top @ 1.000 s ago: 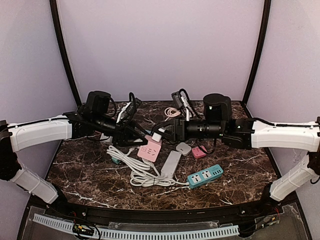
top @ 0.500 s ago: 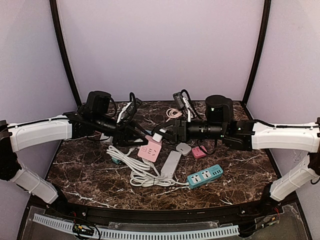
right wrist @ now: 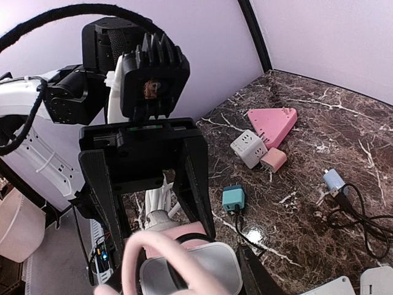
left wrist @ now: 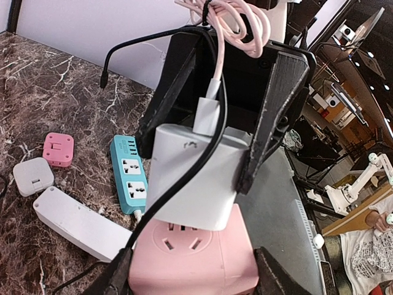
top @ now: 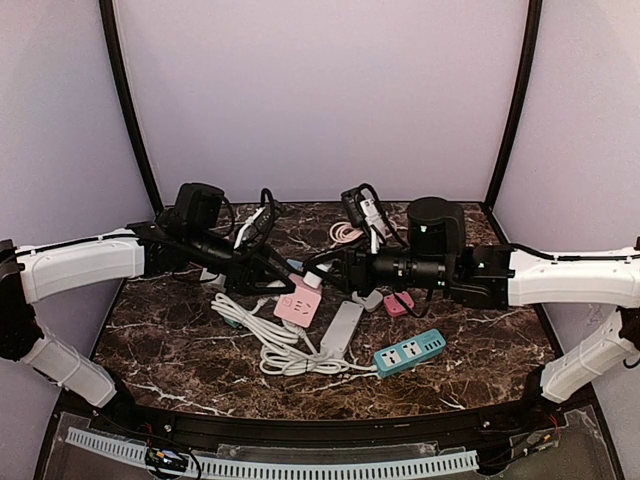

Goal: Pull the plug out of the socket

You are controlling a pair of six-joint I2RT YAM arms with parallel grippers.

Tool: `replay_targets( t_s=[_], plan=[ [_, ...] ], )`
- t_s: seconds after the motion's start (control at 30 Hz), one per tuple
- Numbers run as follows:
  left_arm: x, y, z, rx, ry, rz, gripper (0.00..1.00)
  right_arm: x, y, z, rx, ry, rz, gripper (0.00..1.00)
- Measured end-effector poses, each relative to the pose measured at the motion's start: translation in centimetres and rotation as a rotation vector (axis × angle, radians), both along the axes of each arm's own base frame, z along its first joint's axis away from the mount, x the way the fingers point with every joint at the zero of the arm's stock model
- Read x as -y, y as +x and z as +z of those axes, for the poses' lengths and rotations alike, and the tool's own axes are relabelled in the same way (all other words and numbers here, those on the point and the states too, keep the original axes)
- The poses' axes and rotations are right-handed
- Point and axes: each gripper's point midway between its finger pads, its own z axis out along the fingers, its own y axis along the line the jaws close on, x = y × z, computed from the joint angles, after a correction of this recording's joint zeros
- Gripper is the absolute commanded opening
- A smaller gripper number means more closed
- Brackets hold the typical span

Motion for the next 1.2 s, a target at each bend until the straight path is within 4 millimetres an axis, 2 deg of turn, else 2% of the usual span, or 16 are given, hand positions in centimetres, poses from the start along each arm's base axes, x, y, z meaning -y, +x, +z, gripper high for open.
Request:
replay_targets(
  t_s=[0.5,1.0,1.07,1.2],
  plan=[
    [0.0,-0.2,0.2,0.008,-0.012,-0.014,0.01,-0.1,0.0,0.4,0.006,-0.032,-0.006,0.0],
    [0.1,0.2,0.5,-0.01,-0.017,0.006,0.01,0.9,1.5,0.2,-0.19,0.043,0.047,0.0],
    [-0.2,0.5,0.1,-0.028,0.001,0.023,0.01,1.3,2.2,0.3,-0.205,0.055,0.022,0.0],
    [-1.2,1.2,-1.7,-0.087,0.06,0.076,0.01,2.9,5.1,0.6,-0.218,0.081,-0.073,0.0]
  ],
)
